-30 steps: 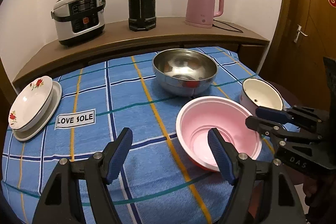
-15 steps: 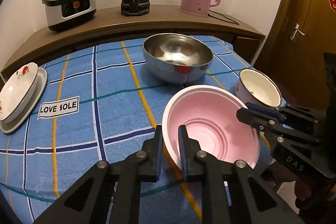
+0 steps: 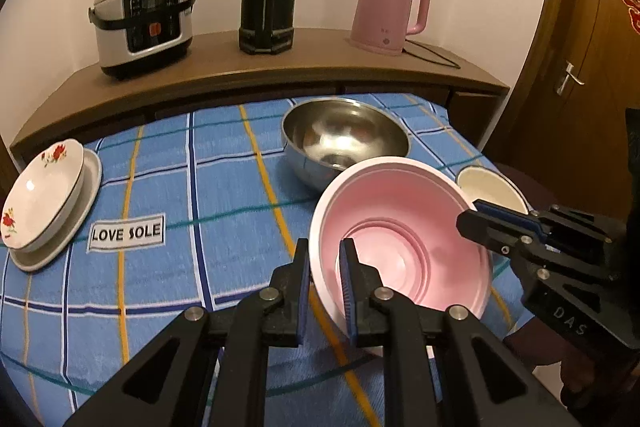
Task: Organize plates and bowls
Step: 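Grasp the pink bowl rim with the left gripper and lift it, then carry the pink bowl with the left gripper over the steel bowl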
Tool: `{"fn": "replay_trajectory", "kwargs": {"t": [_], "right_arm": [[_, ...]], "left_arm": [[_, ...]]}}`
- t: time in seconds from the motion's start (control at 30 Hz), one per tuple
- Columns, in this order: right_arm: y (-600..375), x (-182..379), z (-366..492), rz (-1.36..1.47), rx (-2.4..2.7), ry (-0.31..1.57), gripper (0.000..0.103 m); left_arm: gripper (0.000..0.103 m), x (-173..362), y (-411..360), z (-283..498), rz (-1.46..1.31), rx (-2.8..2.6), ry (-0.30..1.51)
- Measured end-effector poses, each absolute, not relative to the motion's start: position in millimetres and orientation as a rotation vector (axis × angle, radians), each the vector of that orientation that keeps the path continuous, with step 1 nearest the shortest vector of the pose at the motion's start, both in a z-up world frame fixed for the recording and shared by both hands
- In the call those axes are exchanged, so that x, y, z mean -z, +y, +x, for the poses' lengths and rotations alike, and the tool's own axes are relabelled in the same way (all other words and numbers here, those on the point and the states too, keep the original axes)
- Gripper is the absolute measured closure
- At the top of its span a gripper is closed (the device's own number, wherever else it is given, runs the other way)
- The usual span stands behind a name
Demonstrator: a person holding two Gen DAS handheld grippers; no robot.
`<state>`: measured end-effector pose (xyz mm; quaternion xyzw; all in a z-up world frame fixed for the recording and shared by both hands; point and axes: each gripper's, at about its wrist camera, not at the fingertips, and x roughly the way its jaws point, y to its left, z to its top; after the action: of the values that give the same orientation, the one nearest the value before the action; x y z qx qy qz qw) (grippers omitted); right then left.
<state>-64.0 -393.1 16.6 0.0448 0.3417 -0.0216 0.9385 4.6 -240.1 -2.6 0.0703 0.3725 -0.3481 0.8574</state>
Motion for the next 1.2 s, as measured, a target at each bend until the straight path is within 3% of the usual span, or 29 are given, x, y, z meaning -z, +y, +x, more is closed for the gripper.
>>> {"fn": "replay_trajectory", "kwargs": {"t": [0.83, 1.2], "right_arm": [[-433.7, -69.0, -29.3, 0.081, 0.135, 0.596, 0.092], [-446.1, -72.8, 8.3, 0.106, 0.145, 0.633, 0.092]], "left_arm": [[0.087, -51.9, -284.8, 42.9, 0.152, 0.802, 0.615], [0.087, -56.0, -295.7, 78.6, 0.148, 0.825, 0.604]]}}
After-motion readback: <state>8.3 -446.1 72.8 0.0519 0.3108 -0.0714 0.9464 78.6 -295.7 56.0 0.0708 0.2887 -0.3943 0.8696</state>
